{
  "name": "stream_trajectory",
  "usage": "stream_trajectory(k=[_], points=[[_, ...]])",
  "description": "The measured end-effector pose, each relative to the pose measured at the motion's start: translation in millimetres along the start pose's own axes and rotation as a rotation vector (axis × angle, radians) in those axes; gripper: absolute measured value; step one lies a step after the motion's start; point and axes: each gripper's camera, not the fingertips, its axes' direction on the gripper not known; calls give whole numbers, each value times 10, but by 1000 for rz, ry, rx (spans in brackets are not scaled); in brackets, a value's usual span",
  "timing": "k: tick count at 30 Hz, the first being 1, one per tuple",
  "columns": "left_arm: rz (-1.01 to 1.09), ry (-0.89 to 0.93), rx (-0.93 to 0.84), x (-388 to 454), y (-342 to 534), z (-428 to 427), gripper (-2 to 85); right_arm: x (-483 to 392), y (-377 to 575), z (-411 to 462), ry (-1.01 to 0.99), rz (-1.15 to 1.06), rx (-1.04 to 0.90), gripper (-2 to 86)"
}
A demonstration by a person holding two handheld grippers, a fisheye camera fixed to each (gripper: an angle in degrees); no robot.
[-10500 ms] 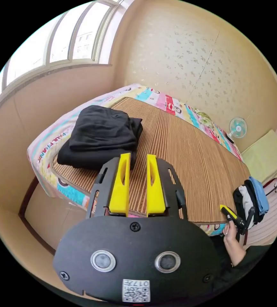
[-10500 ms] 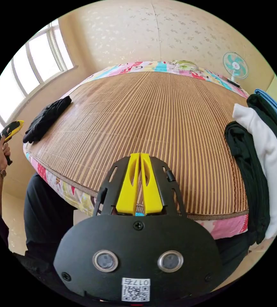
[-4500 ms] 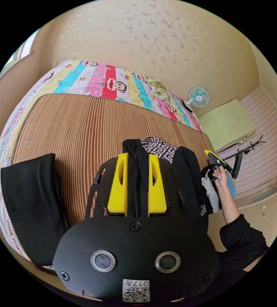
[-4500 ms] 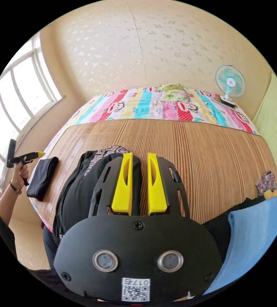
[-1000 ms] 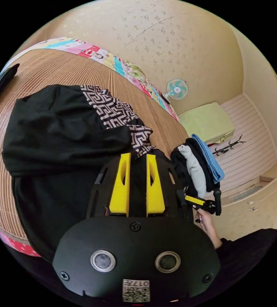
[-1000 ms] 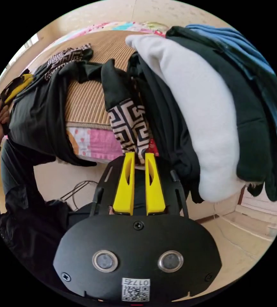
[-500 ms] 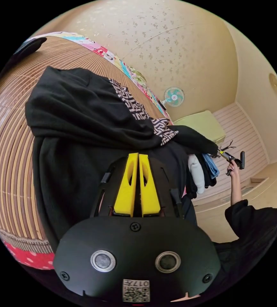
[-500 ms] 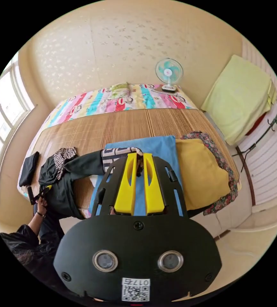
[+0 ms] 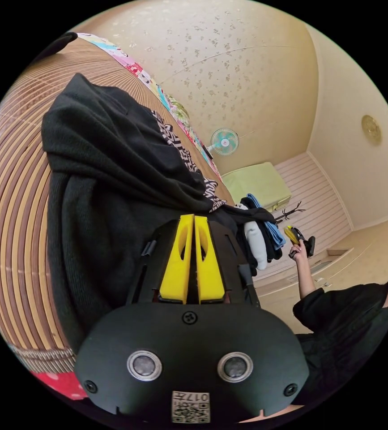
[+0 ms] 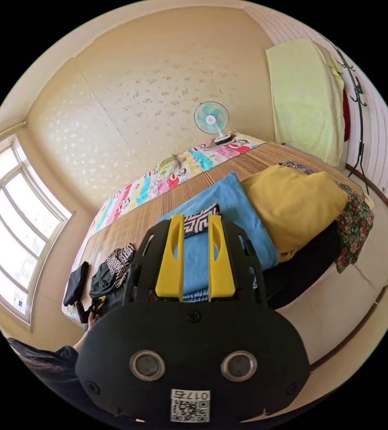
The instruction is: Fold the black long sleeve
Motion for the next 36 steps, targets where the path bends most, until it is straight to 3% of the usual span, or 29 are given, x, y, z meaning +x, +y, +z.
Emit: stream_trajectory(k=[5, 9, 11, 14, 18, 22, 26, 29, 32, 36], points=[[2, 1, 2, -61, -12, -142, -10, -197, -464, 398, 162, -156, -104, 98], [5, 1, 3, -104, -21, -252, -10, -55, -863, 1019, 178, -127, -473, 48], [5, 3, 3, -123, -26, -295, -10, -232, -913, 939, 165, -180, -456, 35], [6, 5, 4, -150, -31, -360, -10, -696, -1013, 289, 92, -251, -236, 26], [15, 0, 9, -175, -29, -433, -10, -777, -1409, -204, 23, -123, -102, 21], [16, 1, 11, -194, -32, -494, -10, -238, -1936, 467, 317, 5, -267, 18], [14, 6, 8, -208, -36, -532, -10, 392, -1916, 1077, 435, 64, -423, 30], [16, 6, 8, -212, -35, -551, -10, 610, -1742, 821, 314, 137, -326, 54], [23, 8, 13, -215, -26, -559, -10, 644, -1429, 346, 46, 172, -222, 77], [29, 8, 16, -208, -16, -552, -10, 922, -1111, 278, -120, 249, -294, 102]])
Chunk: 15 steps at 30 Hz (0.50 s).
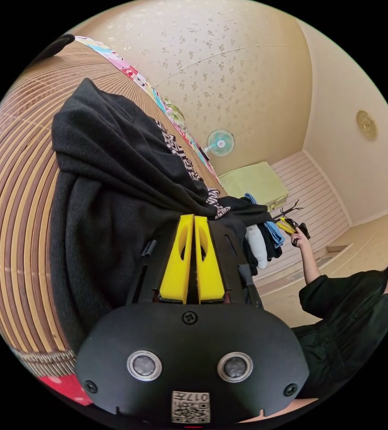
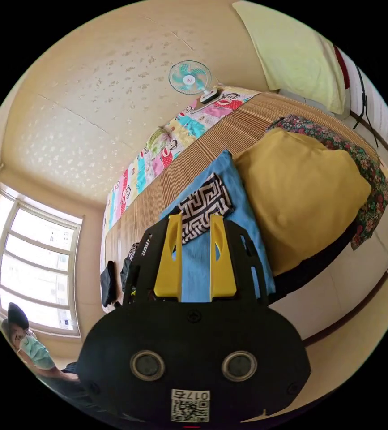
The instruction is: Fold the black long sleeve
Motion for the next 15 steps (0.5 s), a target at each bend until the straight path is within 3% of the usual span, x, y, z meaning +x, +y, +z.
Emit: stream_trajectory(k=[3, 8, 12, 15], points=[[3, 0, 1, 14, 6, 18, -10, 268, -79, 178, -63, 53, -37, 110], [5, 2, 2, 41, 16, 73, -10, 57, -212, 326, 34, 52, 29, 43], [14, 1, 7, 71, 32, 151, -10, -1197, 67, 421, -32, -265, 167, 25], [19, -1, 9, 100, 39, 225, -10, -2271, 524, 931, -172, -545, 109, 24]])
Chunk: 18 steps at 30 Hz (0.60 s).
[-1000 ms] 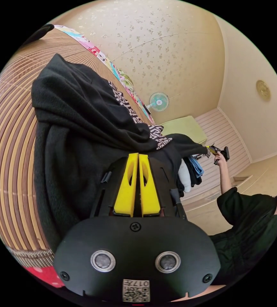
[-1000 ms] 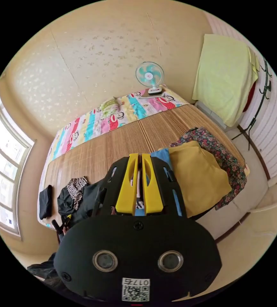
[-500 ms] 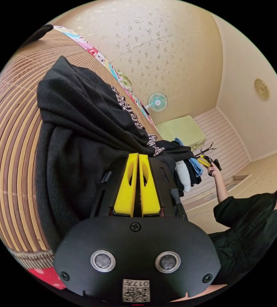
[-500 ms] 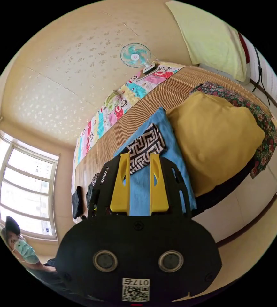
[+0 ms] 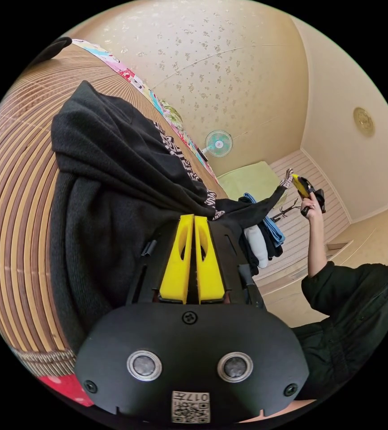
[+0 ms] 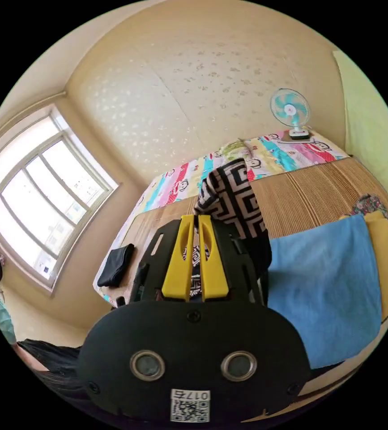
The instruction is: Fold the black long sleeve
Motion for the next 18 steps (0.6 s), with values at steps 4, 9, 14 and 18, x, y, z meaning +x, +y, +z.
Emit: stream_trajectory(k=[4, 9, 14, 18], points=[[3, -6, -5, 58, 2, 129, -9, -1178, 462, 1460, -298, -240, -163, 32], [-39, -43, -51, 240, 61, 231, 1, -1483, 1469, 3058, -309, -317, -601, 61], [-21, -199, 85, 742, 364, -180, 16, -802, 1943, 2506, -183, -235, -474, 80], [29, -475, 130, 1093, 30, -111, 35, -177, 2259, 1997, 171, -143, -325, 84]])
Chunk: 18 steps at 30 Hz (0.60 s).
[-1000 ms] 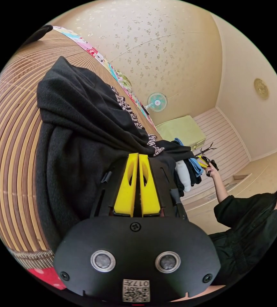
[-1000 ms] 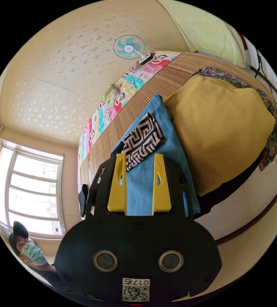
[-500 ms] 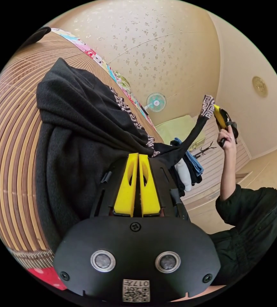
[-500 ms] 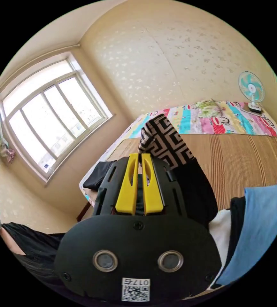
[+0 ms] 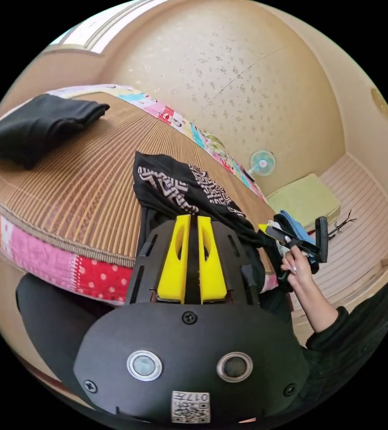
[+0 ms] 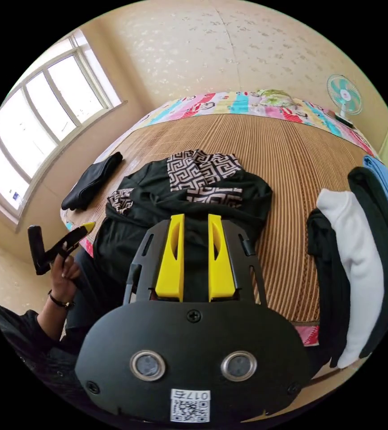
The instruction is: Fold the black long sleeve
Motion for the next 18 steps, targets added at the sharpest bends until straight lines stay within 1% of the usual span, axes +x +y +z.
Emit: stream_trajectory(k=[2, 3, 4, 5, 6, 8, 10, 12, 13, 16, 18], points=[[75, -84, -132, 131, -284, 416, 30, 168, 3, 227, 4, 17, -101, 86], [89, -185, -314, 165, -477, 856, 21, 241, -59, 496, -10, 17, -227, 85], [148, -225, -425, 230, -641, 1216, 10, 264, -148, 730, 19, -14, -310, 82], [184, -215, -416, 282, -734, 1301, 5, 260, -209, 751, 45, -40, -286, 79], [214, -234, -449, 341, -931, 1506, -1, 256, -379, 836, 104, -81, -291, 72], [225, -239, -507, 382, -1269, 1838, -5, 311, -726, 1029, 121, -105, -351, 63], [267, -275, -529, 429, -1718, 2269, -7, 513, -1269, 1267, 61, -88, -380, 49], [291, -302, -531, 461, -2039, 2574, -6, 703, -1688, 1481, 61, -77, -379, 39], [294, -317, -544, 480, -2253, 2756, -5, 865, -1980, 1620, 3, -37, -413, 35], [307, -358, -518, 522, -2608, 2971, -3, 1232, -2534, 1790, -118, 39, -444, 32], [314, -353, -517, 521, -2663, 3019, 0, 1347, -2645, 1828, -145, 46, -448, 34]])
